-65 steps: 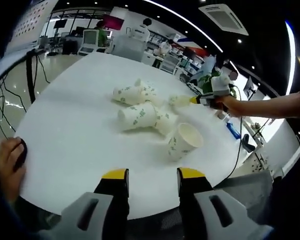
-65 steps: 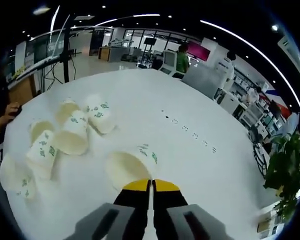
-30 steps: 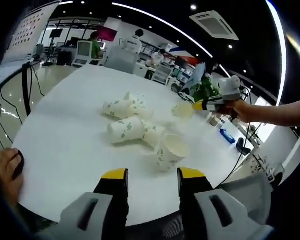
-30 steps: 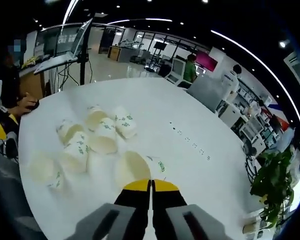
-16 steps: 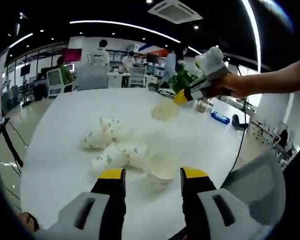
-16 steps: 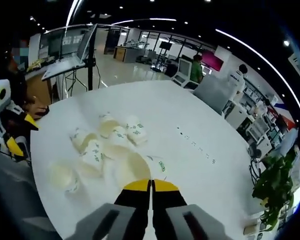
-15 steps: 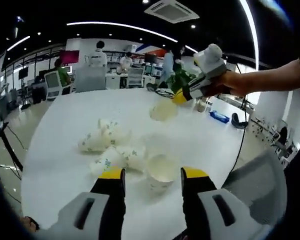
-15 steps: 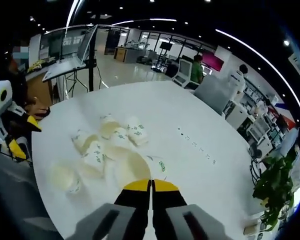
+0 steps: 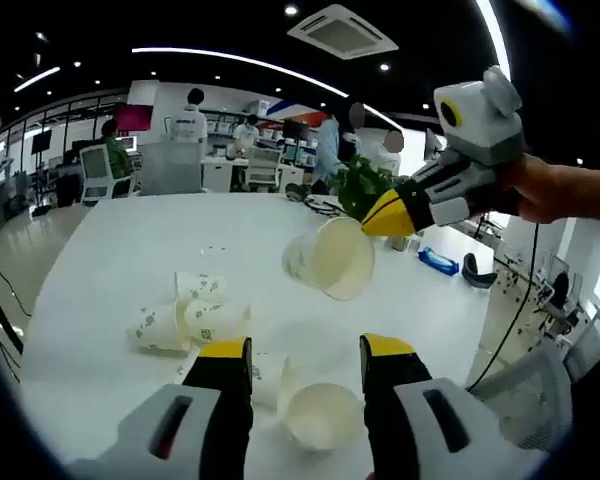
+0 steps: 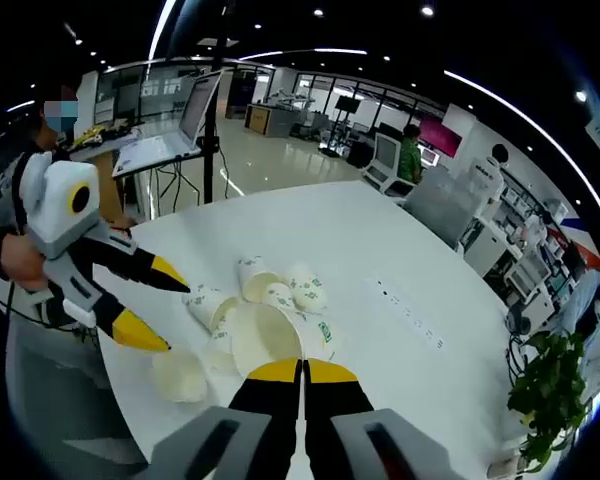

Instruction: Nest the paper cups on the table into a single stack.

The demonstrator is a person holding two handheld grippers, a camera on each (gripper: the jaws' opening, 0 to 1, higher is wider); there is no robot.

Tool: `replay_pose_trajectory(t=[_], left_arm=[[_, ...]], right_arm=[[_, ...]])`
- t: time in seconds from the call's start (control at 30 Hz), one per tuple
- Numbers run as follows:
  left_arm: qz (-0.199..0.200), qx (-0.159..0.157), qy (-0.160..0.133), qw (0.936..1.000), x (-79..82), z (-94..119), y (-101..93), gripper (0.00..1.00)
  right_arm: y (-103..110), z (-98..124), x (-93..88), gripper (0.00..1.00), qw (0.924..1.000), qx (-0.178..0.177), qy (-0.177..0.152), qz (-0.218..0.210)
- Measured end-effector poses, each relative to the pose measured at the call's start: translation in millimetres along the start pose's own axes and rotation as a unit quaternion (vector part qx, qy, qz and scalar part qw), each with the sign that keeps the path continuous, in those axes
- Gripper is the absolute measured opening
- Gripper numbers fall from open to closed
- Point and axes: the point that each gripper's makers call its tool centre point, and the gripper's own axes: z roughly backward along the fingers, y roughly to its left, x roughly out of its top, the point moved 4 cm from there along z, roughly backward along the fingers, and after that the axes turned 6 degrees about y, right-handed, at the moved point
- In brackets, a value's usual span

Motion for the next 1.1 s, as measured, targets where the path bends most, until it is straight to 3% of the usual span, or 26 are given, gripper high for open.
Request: replay_pose_trajectory(t=[0.13, 0.37, 0.73, 1.1], left_arm=[[0.013, 0.001, 0.004, 0.9999, 3.9, -4, 4.7, 0.41], [0.042, 0.005, -0.004, 0.9991, 6.3, 2, 5.2, 0.30], [0.046, -0.003, 0.005, 0.9989, 5.8, 11, 1.5, 0.02], [0.015, -0.018, 0.038, 0.9990, -9.4, 27, -3.1, 0.03]], right_arm=[[12, -2, 2.7, 0.00, 0.9999, 0.011, -0.005, 0.006], [31, -2, 4.8, 0.00, 0.9997, 0.023, -0.008, 0.008], [48, -7, 7.1, 0.00, 0.9991, 0.039, -0.008, 0.011], [68, -9, -5.1, 0.00, 0.9984, 0.056, 0.008, 0.001]])
